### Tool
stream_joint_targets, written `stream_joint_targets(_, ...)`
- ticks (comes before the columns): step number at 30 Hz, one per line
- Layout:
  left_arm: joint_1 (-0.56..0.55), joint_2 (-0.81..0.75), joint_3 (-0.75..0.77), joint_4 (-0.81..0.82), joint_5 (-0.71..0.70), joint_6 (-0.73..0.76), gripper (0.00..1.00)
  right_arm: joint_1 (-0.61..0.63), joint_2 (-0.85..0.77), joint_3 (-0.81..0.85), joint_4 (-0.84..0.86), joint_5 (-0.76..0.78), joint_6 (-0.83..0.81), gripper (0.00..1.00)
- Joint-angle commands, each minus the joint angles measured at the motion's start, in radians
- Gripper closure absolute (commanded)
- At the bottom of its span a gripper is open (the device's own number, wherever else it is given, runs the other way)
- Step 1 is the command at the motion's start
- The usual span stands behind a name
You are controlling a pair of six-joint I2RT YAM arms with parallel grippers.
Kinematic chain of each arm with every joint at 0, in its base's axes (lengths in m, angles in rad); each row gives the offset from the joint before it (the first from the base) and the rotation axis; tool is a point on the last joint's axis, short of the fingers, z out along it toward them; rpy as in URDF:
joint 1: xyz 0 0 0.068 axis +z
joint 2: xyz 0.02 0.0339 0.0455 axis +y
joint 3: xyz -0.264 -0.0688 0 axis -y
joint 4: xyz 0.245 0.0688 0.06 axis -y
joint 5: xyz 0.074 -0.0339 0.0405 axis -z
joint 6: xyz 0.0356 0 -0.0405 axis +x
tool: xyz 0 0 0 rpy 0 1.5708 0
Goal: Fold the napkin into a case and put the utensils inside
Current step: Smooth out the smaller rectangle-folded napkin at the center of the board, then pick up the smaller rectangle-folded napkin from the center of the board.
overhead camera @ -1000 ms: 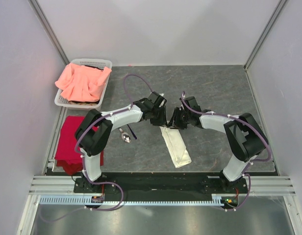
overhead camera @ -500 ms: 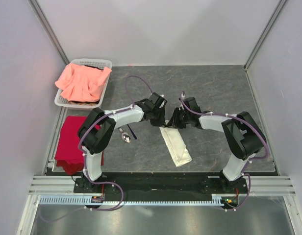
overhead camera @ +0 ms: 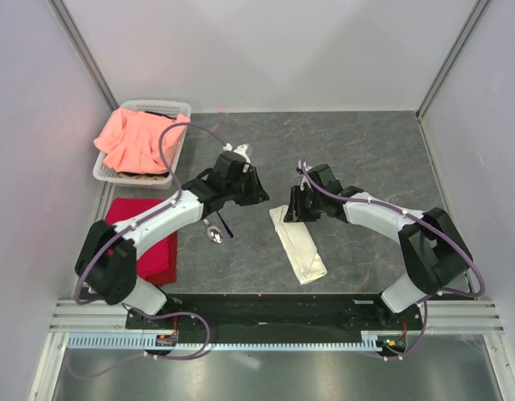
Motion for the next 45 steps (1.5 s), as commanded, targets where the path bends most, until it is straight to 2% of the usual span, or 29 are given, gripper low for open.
stream_joint_targets(1,0.024,-0.116,-0.079,0.027,-0.001,-0.041,0.75,0.061,-0.039,0.061,-0.145,0.096,-0.066,0.56)
stream_joint_targets(9,0.032,-0.245,-0.145,0.015,0.028,-0.046,0.73,0.141,0.006,0.096,-0.201,0.194,-0.072,0.42)
stream_joint_targets(27,0.040,-0.274,-0.208,0.044,0.068,-0.047,0.73,0.288,0.154,0.176,-0.250,0.375,-0.052,0.43)
stream_joint_targets(30,0.047,-0.291,-0.216,0.043,0.074,-0.047,0.73,0.359,0.205,0.210,-0.300,0.504,-0.022,0.44)
stream_joint_targets(34,0.053,-0.303,-0.228,0.044,0.074,-0.049,0.73,0.422,0.260,0.251,-0.378,0.660,0.038,0.49)
stream_joint_targets(38,0.058,-0.317,-0.236,0.043,0.077,-0.047,0.73,0.477,0.320,0.279,-0.431,0.800,0.087,0.60)
stream_joint_targets(42,0.063,-0.323,-0.242,0.043,0.080,-0.049,0.73,0.494,0.345,0.302,-0.443,0.828,0.096,0.71)
stream_joint_targets(45,0.070,-0.330,-0.247,0.043,0.086,-0.050,0.73,0.503,0.334,0.329,-0.448,0.813,0.084,0.85)
